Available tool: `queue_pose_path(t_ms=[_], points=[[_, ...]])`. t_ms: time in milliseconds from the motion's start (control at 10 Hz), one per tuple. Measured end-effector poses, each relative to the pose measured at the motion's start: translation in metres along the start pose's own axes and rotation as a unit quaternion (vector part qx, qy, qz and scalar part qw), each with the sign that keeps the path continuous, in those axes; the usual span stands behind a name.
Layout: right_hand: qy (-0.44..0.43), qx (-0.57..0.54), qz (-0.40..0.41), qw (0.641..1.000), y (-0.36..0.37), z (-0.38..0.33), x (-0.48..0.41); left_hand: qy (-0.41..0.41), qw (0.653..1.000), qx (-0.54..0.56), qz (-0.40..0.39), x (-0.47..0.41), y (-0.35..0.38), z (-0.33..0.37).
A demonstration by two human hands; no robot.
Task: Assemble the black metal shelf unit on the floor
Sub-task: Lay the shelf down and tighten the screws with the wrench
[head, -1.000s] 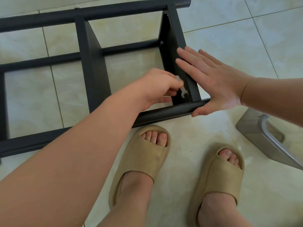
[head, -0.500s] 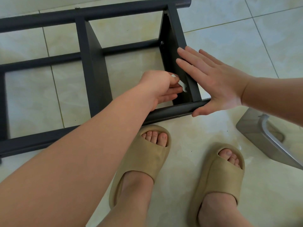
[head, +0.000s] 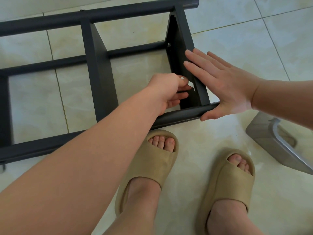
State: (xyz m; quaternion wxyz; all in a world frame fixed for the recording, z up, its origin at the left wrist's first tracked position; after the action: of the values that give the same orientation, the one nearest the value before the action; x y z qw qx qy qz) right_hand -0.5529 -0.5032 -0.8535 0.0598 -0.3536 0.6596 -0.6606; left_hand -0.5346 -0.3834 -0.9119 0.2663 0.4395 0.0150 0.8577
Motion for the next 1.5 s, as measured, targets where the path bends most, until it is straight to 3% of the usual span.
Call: queue_pose_path(t_ms=[900, 1500], points=[[-0.008, -0.004, 0.006, 1.000, 0.001, 0.000, -0.001, -0.018, 0.998, -0.037, -0.043, -0.003, 0.009, -0.003], [-0.007, 0.000, 0.007, 1.000, 0.002, 0.001, -0.001, 0.025, 0.985, -0.133, -0.109, 0.004, 0.008, 0.004]])
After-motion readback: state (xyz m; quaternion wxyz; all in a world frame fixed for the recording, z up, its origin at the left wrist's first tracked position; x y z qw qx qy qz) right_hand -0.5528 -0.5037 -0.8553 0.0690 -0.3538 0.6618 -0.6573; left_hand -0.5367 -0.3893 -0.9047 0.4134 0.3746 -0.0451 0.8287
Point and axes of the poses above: each hand's wrist, its own x-axis away from the middle knuckle, its own y-axis out of the palm, z = x × y, the point moved 9 cm from there along -x, towards the middle knuckle, and after that the axes turned 11 degrees about -z, right-handed, at the moved point
